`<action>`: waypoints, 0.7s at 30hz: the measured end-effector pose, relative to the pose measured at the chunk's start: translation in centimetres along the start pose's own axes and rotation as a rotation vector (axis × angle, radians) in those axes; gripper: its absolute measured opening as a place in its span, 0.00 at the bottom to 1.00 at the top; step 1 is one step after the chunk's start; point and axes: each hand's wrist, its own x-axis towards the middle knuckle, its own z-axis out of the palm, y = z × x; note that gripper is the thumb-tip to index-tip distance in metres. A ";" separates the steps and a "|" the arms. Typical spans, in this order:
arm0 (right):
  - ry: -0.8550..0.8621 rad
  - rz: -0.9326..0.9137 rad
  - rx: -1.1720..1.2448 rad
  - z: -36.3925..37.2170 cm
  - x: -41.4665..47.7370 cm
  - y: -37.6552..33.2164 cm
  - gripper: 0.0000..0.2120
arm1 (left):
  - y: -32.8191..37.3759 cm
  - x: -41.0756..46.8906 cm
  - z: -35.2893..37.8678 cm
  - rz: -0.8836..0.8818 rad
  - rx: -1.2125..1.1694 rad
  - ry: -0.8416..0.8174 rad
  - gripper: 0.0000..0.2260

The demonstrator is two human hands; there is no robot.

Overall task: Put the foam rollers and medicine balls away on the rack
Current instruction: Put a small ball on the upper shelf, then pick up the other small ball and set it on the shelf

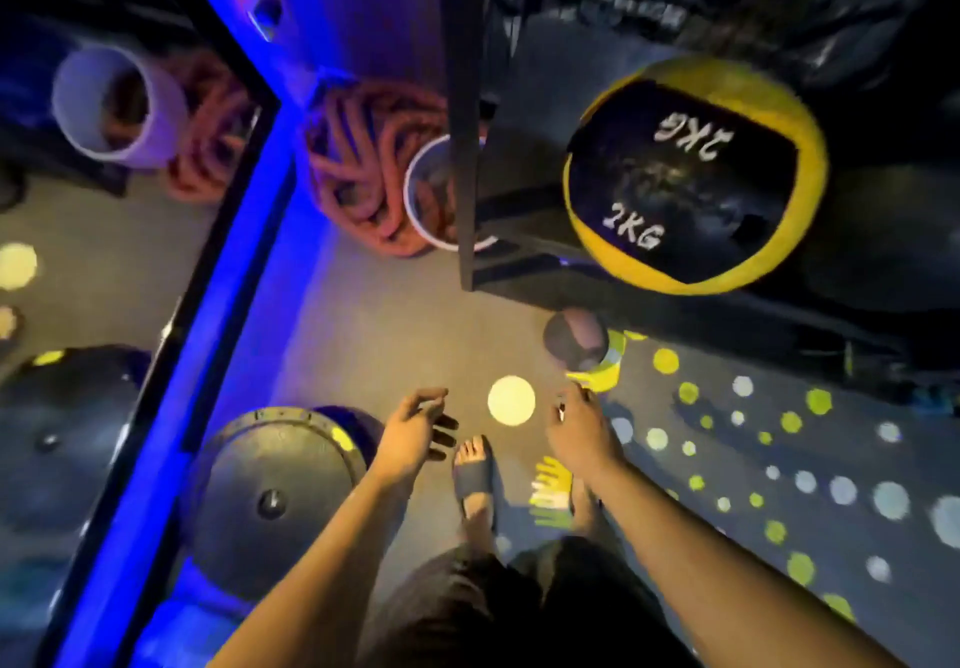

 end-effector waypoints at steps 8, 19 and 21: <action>0.028 0.154 0.053 15.6 14.3 11.5 0.13 | -11.6 16.1 7.9 -0.160 -0.257 -0.082 0.12; 0.289 -0.090 -0.362 25.7 41.9 26.4 0.43 | -30.5 35.5 17.5 -0.319 -0.488 -0.139 0.15; 0.351 -0.111 -0.372 26.6 41.4 26.8 0.45 | -31.8 36.4 17.7 -0.345 -0.515 -0.121 0.16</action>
